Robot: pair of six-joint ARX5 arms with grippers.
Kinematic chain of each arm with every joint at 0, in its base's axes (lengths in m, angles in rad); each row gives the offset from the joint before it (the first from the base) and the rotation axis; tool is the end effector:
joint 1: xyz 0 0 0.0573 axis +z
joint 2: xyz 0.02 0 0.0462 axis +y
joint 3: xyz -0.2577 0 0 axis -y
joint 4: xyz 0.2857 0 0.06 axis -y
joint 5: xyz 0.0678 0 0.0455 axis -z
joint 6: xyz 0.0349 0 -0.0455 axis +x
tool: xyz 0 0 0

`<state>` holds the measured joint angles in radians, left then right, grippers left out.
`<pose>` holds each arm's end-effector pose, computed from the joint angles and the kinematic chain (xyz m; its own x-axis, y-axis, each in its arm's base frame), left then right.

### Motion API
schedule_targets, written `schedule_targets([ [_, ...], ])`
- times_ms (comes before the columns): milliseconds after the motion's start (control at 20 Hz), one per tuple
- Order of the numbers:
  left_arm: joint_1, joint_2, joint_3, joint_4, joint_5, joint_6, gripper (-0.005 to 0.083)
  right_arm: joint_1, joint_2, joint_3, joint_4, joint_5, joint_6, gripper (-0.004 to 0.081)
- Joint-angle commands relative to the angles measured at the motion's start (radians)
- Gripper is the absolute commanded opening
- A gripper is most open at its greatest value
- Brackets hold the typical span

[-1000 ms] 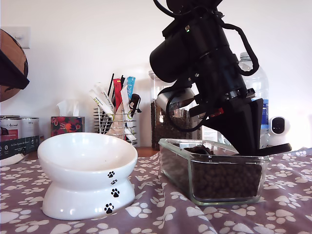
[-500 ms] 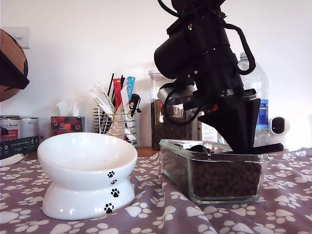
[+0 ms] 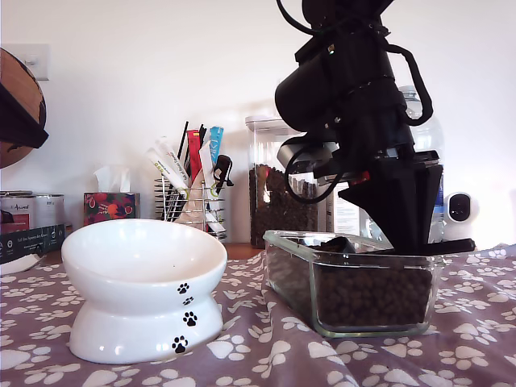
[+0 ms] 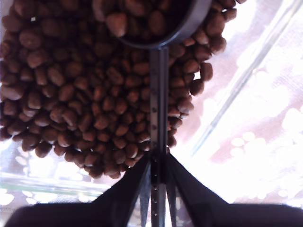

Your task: Measure one spoon of cat food and pour it into the food bowl

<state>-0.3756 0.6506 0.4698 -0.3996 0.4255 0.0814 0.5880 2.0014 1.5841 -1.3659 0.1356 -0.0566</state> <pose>0.1715 -0.0831 0.2126 0.5572 -0.6634 -0.4995 0.6945 0.7020 -0.1576 0.3284 0.2132 0.1767 -0.0988 -0.2283 -0.9686 -0.6184 0.7766 -0.1200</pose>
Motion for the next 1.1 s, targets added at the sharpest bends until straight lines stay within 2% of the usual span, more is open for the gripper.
schedule_targets([
  [0, 0.0, 0.004, 0.008, 0.007, 0.004, -0.003, -0.0019, -0.002, 0.026, 0.015, -0.003, -0.007, -0.004, -0.0013],
  [250, 0.0, 0.011, 0.008, 0.011, 0.004, -0.002, -0.0019, -0.002, 0.0, 0.015, -0.004, -0.064, -0.023, -0.0013],
  [1050, 0.0, 0.018, 0.008, 0.034, 0.046, 0.006, -0.0019, -0.02, -0.095, 0.022, -0.002, -0.078, -0.027, -0.0012],
])
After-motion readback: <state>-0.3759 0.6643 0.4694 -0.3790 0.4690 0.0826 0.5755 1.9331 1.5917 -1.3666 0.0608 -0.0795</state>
